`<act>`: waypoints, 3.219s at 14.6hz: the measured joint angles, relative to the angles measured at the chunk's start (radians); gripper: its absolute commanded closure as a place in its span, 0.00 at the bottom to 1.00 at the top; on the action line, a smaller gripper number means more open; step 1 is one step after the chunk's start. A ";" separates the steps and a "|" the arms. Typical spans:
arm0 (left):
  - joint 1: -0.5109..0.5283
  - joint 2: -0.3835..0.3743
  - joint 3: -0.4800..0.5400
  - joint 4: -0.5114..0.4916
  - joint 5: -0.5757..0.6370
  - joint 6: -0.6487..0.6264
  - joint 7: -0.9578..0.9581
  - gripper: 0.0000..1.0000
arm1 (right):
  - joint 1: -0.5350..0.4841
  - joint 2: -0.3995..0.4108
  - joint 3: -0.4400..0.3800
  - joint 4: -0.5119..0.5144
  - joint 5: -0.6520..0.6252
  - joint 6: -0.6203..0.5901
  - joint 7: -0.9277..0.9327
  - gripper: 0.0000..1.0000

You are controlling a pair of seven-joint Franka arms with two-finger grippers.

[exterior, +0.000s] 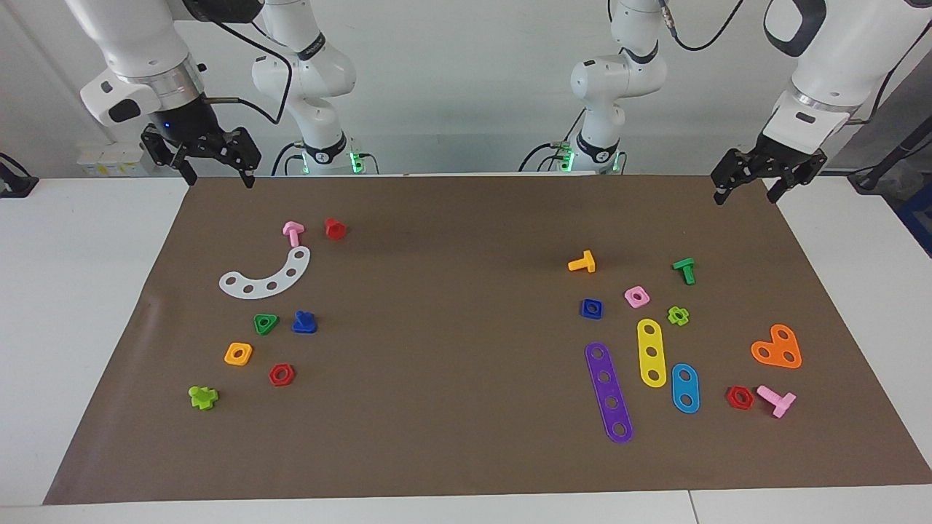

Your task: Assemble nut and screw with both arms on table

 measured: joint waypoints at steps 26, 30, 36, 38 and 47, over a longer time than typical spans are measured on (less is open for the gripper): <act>-0.001 0.000 -0.006 0.000 0.000 0.000 0.000 0.00 | 0.030 0.264 0.008 -0.413 0.036 0.742 -0.131 0.00; -0.003 0.000 -0.021 -0.006 0.000 -0.008 0.000 0.00 | 0.043 0.296 0.009 -0.432 0.038 0.780 -0.162 0.00; -0.120 -0.038 -0.031 -0.153 -0.001 0.108 -0.073 0.04 | 0.044 0.320 0.009 -0.453 0.039 0.845 -0.163 0.35; -0.174 -0.032 -0.032 -0.199 -0.001 0.150 -0.119 0.07 | 0.044 0.326 0.009 -0.457 0.040 0.849 -0.163 0.46; -0.291 0.167 -0.035 -0.341 0.000 0.571 -0.124 0.00 | 0.044 0.338 0.009 -0.466 0.045 0.854 -0.163 1.00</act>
